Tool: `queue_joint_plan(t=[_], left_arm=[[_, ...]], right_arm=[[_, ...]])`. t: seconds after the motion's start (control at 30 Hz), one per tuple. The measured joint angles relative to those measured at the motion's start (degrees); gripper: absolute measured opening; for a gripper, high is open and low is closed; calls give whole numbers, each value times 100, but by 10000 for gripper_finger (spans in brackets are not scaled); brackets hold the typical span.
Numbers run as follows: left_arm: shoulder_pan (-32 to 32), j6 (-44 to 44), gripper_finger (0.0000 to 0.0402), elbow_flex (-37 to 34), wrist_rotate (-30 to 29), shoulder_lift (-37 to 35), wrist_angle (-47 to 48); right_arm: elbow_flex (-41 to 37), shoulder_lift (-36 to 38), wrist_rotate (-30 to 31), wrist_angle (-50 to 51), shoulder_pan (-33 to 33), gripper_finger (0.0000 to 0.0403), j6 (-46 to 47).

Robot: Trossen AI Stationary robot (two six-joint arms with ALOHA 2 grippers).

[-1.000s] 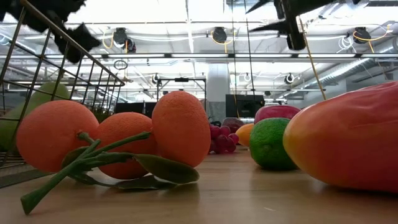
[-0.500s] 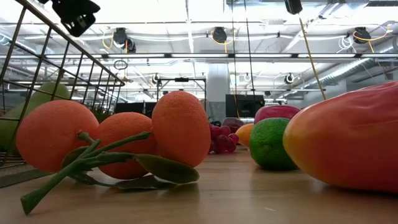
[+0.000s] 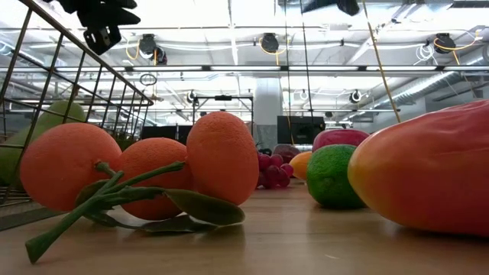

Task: Build produce basket
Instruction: Put the green pear into the wire basket

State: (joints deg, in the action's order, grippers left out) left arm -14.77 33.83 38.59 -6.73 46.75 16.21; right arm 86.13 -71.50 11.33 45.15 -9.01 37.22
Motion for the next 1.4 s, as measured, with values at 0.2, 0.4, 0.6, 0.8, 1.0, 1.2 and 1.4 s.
queue_joint_plan(t=[0.2,0.4,0.6,0.8,1.0,1.2,1.4], left_arm=[[145,189,90,0,-278,4,-20],[430,251,90,0,-391,6,-21],[703,391,90,0,-396,6,-20],[871,452,90,0,-510,6,-19],[908,645,90,0,-752,6,-18],[908,912,90,0,-941,8,-20],[908,1026,90,-2,-1012,12,-21]], right_arm=[[0,0,-925,945,-727,155,-671],[0,0,-1158,1411,-1128,158,-1669],[0,-67,-1147,1433,-1389,176,-2861],[-4,-330,-1156,1423,-1557,192,-4043],[-5,-840,-1484,1365,-1649,189,-5426],[-298,-1452,-1466,1073,-1657,181,-6483],[-900,-1749,-1821,219,-1646,181,-7224]])
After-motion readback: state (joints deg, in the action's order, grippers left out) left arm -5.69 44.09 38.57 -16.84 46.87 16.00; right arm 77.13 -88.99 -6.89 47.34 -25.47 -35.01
